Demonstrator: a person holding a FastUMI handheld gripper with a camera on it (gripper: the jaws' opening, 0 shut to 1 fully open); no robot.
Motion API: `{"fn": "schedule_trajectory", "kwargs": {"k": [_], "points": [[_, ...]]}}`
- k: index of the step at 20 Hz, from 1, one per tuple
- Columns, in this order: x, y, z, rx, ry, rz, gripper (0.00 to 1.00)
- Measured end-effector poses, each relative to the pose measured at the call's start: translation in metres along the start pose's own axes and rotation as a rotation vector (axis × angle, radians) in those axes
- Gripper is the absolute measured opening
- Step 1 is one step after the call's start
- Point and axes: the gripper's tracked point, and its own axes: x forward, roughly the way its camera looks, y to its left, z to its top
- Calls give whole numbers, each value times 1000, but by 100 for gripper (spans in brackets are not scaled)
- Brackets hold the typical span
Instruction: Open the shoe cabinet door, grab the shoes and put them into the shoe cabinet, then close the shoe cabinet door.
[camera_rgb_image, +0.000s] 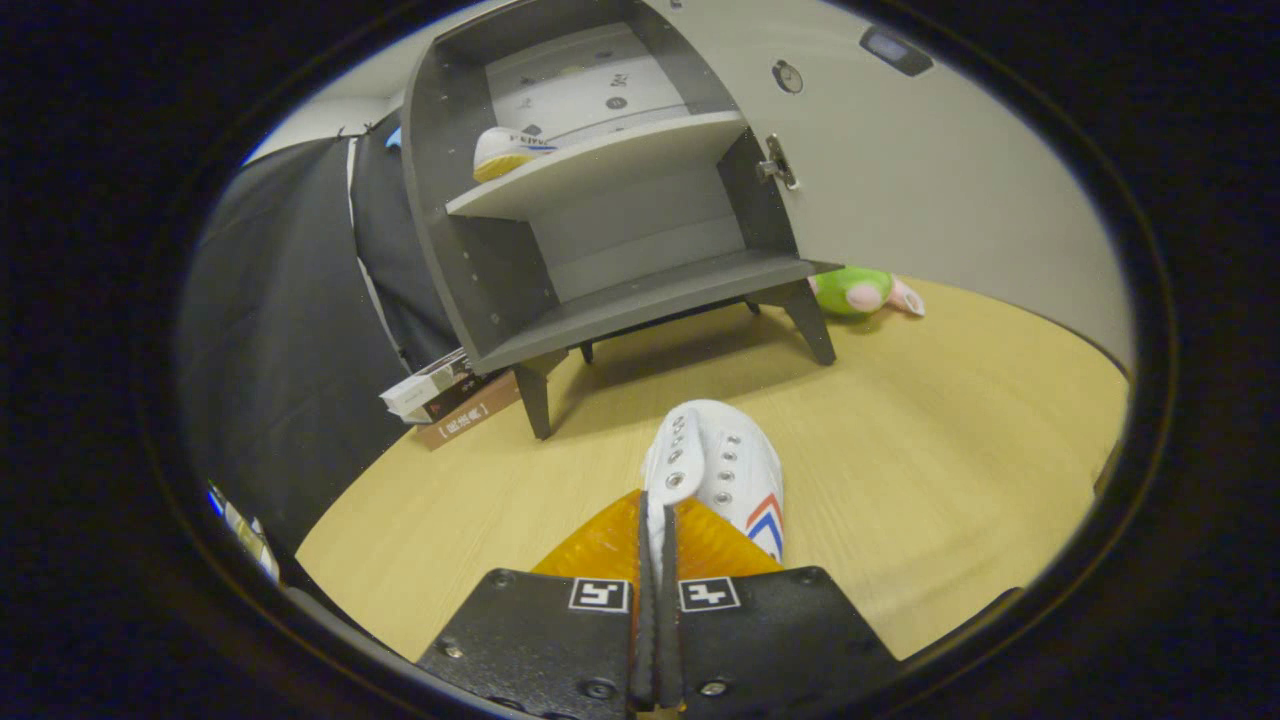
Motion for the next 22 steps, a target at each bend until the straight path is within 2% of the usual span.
{"fn": "schedule_trajectory", "kwargs": {"k": [4, 8, 22], "points": [[-37, 13, 22, -34, -38, 40, 5], [-69, 40, 63, -60, -112, 81, 5], [-173, 120, 246, -133, -369, 195, 5]]}}
